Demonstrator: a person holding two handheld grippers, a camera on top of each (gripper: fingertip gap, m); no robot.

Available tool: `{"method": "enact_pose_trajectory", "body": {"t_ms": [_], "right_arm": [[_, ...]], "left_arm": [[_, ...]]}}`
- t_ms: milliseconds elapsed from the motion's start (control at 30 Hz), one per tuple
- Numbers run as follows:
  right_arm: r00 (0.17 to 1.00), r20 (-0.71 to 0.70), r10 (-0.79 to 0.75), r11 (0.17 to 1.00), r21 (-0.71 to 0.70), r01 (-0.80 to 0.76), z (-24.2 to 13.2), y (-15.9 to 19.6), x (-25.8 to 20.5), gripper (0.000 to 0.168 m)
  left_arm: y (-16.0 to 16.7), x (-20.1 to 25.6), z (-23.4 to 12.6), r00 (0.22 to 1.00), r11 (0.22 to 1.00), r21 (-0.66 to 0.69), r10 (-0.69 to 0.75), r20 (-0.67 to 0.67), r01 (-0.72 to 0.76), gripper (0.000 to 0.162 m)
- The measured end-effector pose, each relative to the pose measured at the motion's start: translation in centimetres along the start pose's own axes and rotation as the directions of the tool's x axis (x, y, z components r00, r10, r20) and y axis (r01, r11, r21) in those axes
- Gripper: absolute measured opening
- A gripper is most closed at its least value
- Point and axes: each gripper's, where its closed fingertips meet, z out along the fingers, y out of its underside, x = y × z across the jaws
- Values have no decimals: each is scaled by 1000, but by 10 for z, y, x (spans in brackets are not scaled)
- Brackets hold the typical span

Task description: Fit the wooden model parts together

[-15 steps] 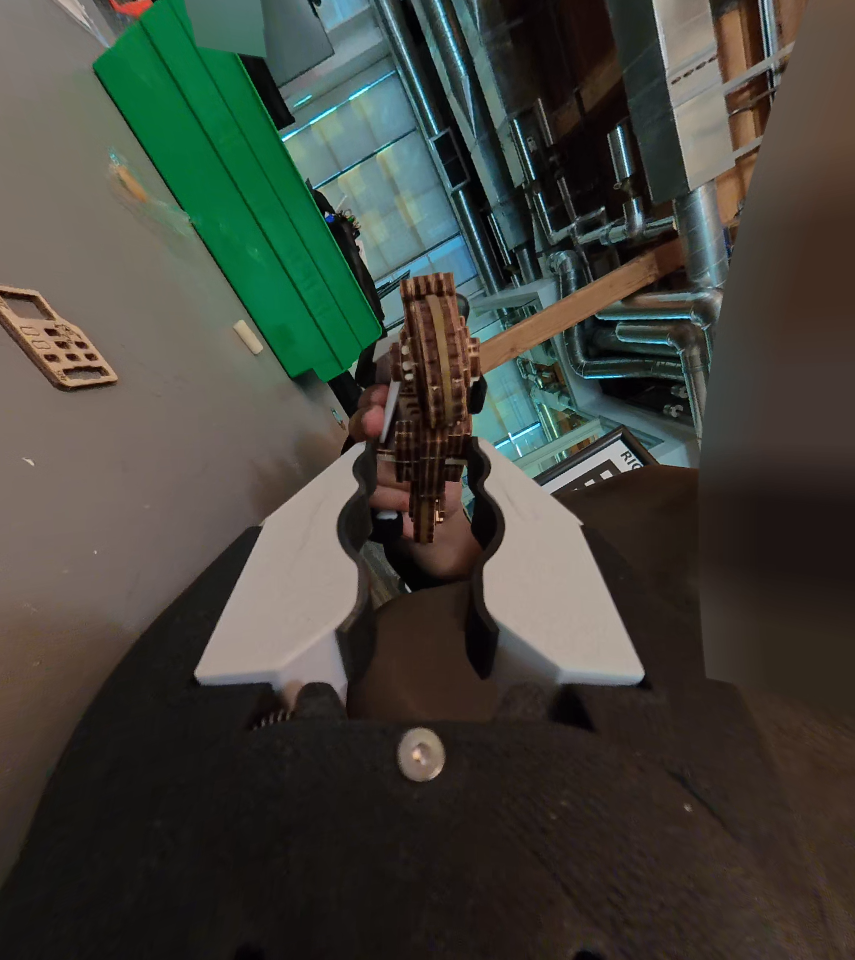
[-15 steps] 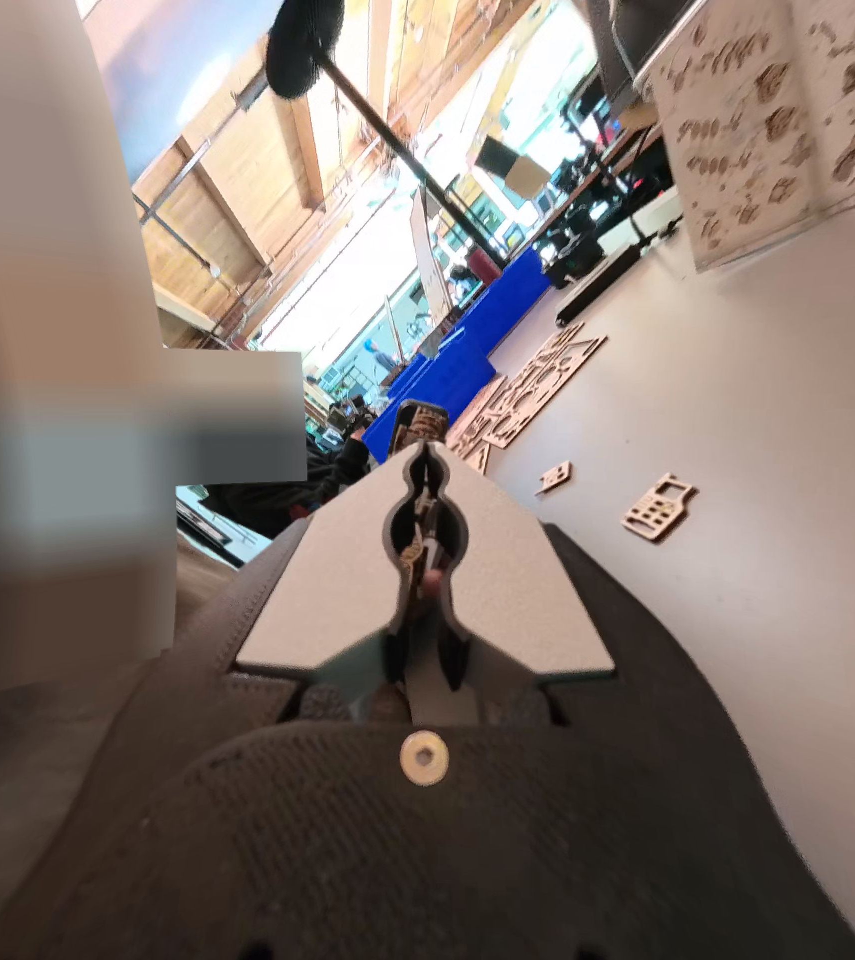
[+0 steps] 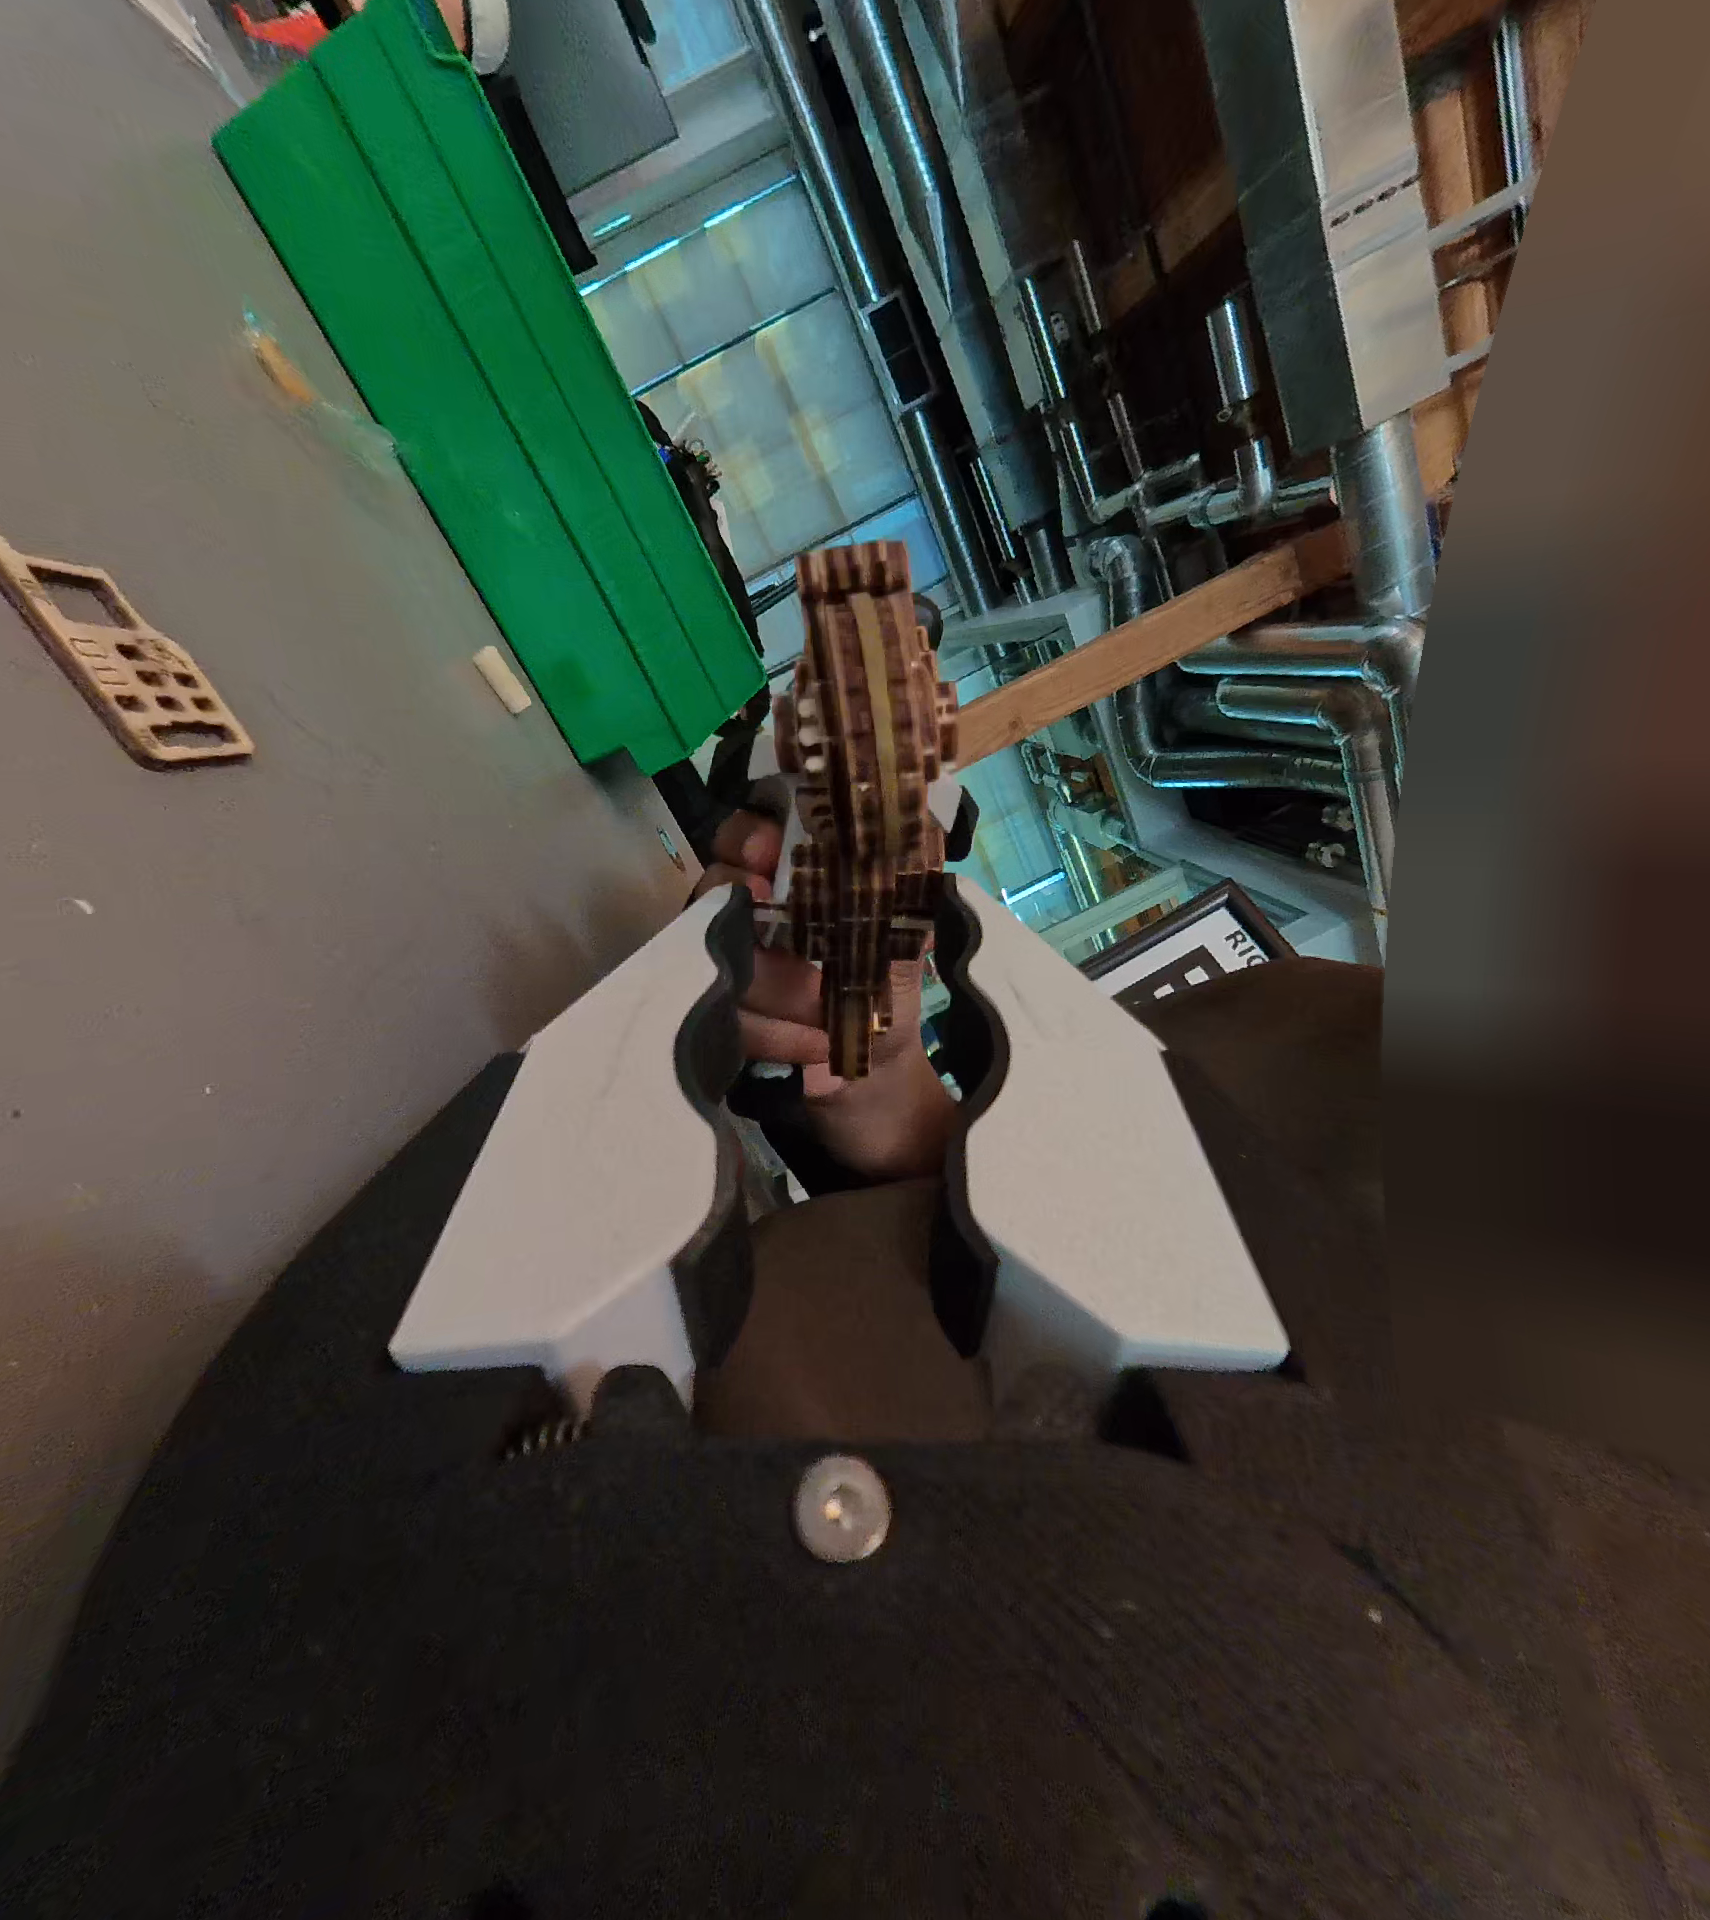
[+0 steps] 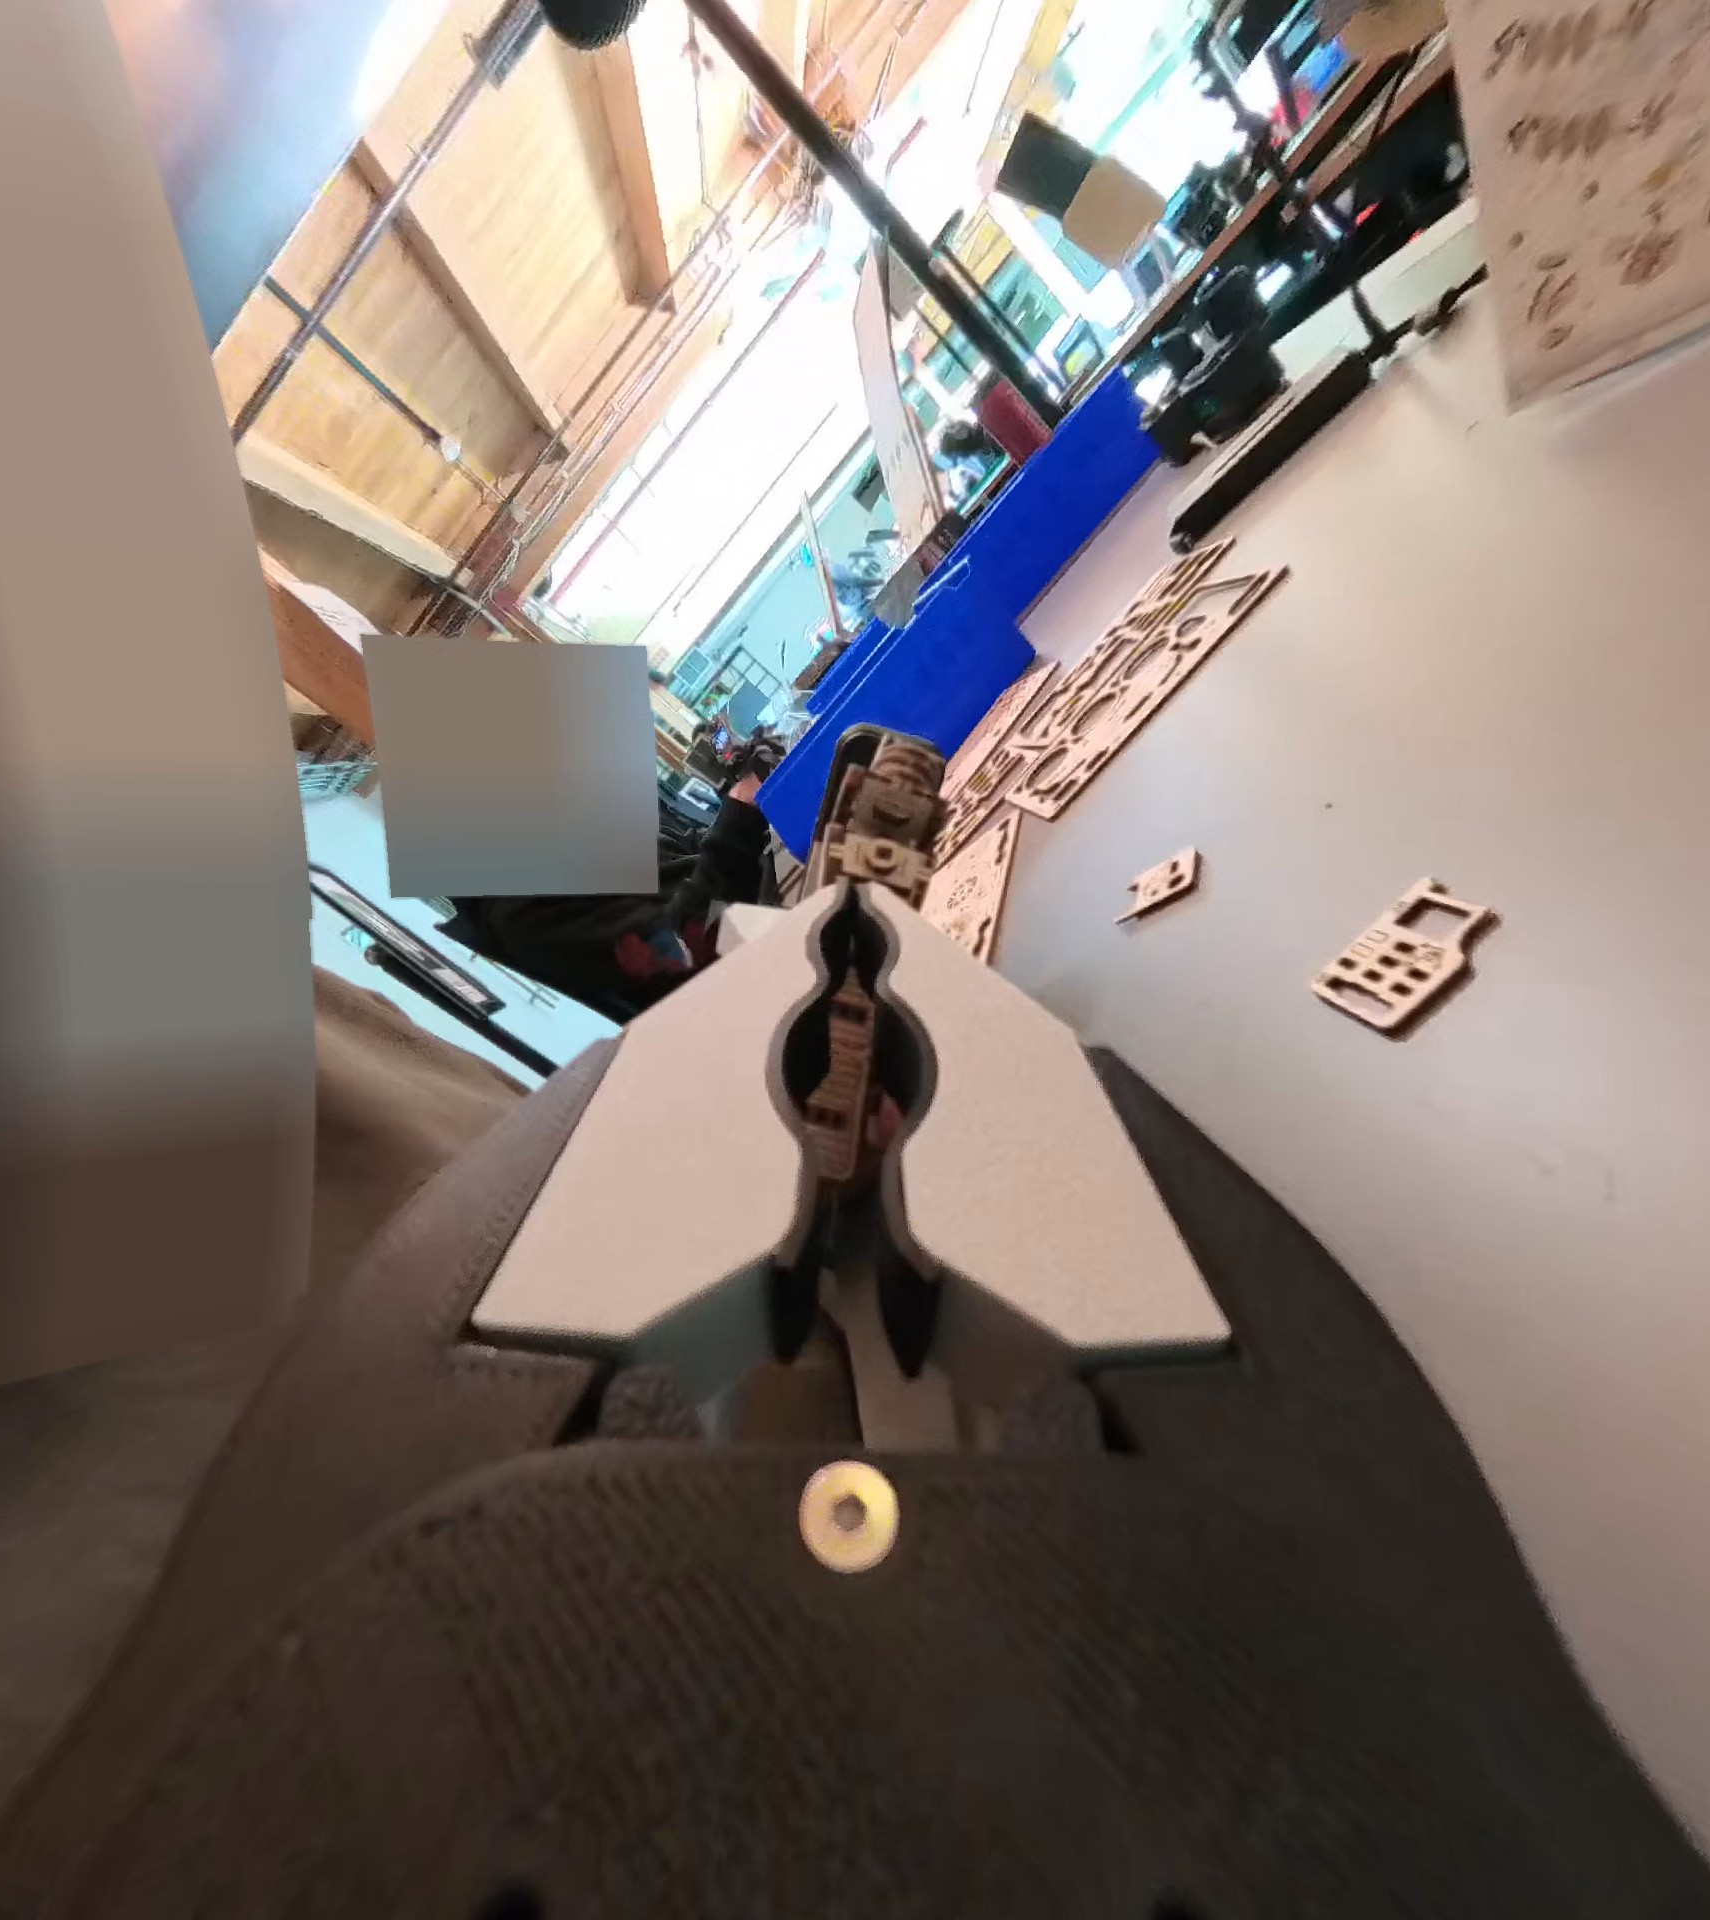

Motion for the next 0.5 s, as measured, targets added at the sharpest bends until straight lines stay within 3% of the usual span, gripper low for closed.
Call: {"method": "enact_pose_trajectory", "body": {"t_ms": [167,267,500], "right_arm": [[999,-26,-19,998,57,21,-10,-14,4,0],[1000,-12,-11,1000,-22,10,0,3,2,0],[999,-24,-25,999,33,26,-7,-10,3,0]], "left_arm": [[-1,0,-1,1000,1000,4,-2,-1,2,32],[1,0,1,1000,1000,-1,-7,-6,7,33],[0,1,1,1000,1000,1,-13,-9,13,33]]}}
